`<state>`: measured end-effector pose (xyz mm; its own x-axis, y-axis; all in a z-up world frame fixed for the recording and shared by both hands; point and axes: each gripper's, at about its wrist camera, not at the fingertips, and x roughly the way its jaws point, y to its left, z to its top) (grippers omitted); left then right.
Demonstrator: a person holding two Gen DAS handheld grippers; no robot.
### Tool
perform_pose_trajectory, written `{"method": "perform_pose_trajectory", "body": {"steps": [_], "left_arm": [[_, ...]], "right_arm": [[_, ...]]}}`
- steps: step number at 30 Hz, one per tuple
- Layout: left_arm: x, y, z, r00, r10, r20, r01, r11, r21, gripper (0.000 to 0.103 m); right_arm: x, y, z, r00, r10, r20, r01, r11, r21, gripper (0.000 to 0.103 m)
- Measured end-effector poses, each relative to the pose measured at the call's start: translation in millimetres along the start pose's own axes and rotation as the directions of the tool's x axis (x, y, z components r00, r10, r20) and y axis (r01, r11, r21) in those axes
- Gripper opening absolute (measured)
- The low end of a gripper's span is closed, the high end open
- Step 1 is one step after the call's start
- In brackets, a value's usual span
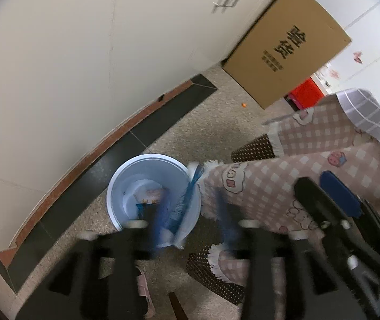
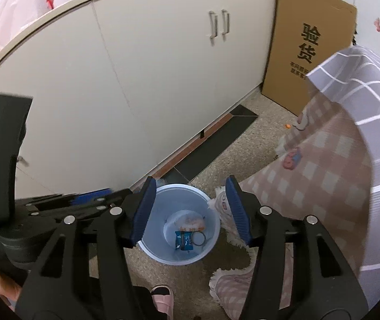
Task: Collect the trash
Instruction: 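Carry both wrappers over the wastebasket and open both grippers to drop them, then move both grippers back over the table toward the remaining wrappers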
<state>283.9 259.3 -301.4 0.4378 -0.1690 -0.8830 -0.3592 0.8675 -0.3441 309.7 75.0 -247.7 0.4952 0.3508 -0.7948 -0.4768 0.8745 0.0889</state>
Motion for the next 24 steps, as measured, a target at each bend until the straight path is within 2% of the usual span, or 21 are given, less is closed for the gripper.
{"method": "perform_pose_trajectory", "body": {"steps": [1, 6, 10, 14, 19, 22, 24], "left_arm": [[-3, 1, -1, 1.0, 0.002, 0.015, -0.002, 1.0, -0.007, 0.059], [-10, 1, -2, 1.0, 0.003, 0.02, -0.003, 1.0, -0.005, 0.059], [-27, 0, -6, 0.999, 0.015, 0.049, -0.014, 1.0, -0.01, 0.059], [-68, -2, -8, 0.99, 0.031, 0.135, -0.029, 0.999, -0.017, 0.059], [-132, -21, -8, 0.961, 0.028, 0.275, -0.025, 1.0, -0.016, 0.059], [-170, -50, -9, 0.935, 0.002, 0.354, -0.015, 0.999, 0.034, 0.06], [-185, -75, -8, 0.927, -0.018, 0.375, -0.015, 0.996, 0.085, 0.06]], "right_arm": [[-1, 1, 0, 1.0, 0.002, -0.001, -0.002, 1.0, 0.005, 0.057], [-7, 0, -1, 1.0, 0.008, 0.0, -0.008, 1.0, 0.004, 0.057], [-18, 3, 2, 0.999, 0.05, 0.002, -0.05, 0.999, 0.015, 0.057], [-43, 9, 9, 0.993, 0.113, 0.03, -0.114, 0.993, 0.024, 0.057], [-96, 13, 26, 0.977, 0.169, 0.13, -0.173, 0.985, 0.019, 0.057], [-132, 6, 33, 0.968, 0.162, 0.194, -0.168, 0.986, 0.017, 0.058], [-158, -8, 37, 0.961, 0.148, 0.235, -0.159, 0.987, 0.026, 0.058]]}}
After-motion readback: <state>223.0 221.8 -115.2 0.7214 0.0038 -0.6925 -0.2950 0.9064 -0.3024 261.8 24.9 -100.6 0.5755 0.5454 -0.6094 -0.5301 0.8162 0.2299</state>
